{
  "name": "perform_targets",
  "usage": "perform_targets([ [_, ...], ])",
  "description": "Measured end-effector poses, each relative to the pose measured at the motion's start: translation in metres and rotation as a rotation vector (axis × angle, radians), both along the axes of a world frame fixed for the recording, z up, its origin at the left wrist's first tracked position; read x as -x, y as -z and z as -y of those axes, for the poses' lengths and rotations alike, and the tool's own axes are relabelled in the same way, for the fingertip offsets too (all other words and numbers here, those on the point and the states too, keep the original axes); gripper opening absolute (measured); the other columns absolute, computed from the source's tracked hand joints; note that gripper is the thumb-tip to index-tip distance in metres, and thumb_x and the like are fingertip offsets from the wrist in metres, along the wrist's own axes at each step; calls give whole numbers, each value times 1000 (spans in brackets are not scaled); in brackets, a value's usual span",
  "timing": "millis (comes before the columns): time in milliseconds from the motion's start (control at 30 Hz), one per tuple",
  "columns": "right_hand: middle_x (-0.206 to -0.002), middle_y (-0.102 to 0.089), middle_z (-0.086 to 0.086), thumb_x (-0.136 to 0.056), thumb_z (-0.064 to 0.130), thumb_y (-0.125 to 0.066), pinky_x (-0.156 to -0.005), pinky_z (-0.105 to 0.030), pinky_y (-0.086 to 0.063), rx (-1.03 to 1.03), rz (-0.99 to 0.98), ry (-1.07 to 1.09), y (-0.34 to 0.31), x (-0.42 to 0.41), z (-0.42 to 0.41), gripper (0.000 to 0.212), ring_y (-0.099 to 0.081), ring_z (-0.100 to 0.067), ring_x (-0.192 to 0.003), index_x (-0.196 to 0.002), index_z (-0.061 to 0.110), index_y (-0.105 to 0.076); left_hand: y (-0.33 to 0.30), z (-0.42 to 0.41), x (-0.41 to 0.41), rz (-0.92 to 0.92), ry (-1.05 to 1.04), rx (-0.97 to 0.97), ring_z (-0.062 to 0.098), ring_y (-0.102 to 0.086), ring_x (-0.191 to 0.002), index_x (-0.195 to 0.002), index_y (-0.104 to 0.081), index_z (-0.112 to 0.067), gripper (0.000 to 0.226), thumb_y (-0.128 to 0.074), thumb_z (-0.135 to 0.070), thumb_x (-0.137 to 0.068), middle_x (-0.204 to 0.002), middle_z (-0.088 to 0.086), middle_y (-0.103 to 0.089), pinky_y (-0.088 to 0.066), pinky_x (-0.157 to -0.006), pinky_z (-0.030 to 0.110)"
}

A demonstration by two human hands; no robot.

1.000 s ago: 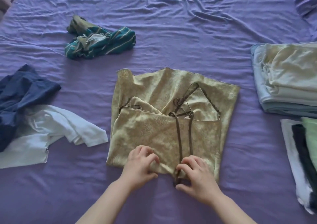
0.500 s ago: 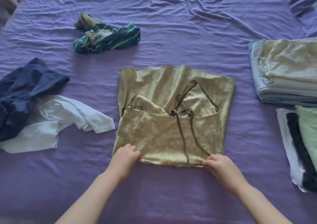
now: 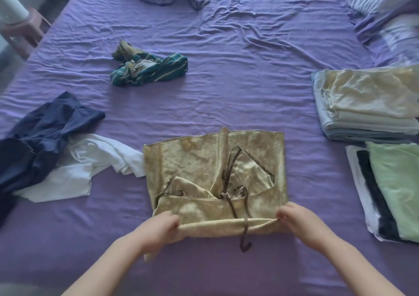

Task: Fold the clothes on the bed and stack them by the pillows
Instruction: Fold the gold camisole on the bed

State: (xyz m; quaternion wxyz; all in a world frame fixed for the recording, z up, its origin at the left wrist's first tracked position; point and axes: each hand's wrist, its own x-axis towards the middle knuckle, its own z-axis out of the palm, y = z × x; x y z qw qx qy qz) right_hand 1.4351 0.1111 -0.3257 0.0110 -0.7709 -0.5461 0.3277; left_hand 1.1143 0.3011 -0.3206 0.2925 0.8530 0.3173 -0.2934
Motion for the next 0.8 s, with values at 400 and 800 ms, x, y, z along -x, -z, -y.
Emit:
perform_targets([
  [400,-108,-56,-3,-93,11,-44,-84,-37,-41,-212,249,144,-1,-61,-170,26,-56,-34,-96,-110,23,-60,5,-140,-75,125,-383,-455,22,-52,-119,-122,-54,-24,41,-40,-5,-88,-128,0,-56,-41,-92,34],
  [800,-104,-66,-19,-68,-2,-76,-89,-53,-45,-520,395,-19,50,-66,-227,39,-62,-40,-99,-106,4,-68,57,-148,-135,199,-493,-657,21,-7,-145,-146,-29,-28,47,-33,-25,-99,-155,0,-24,6,-116,47],
])
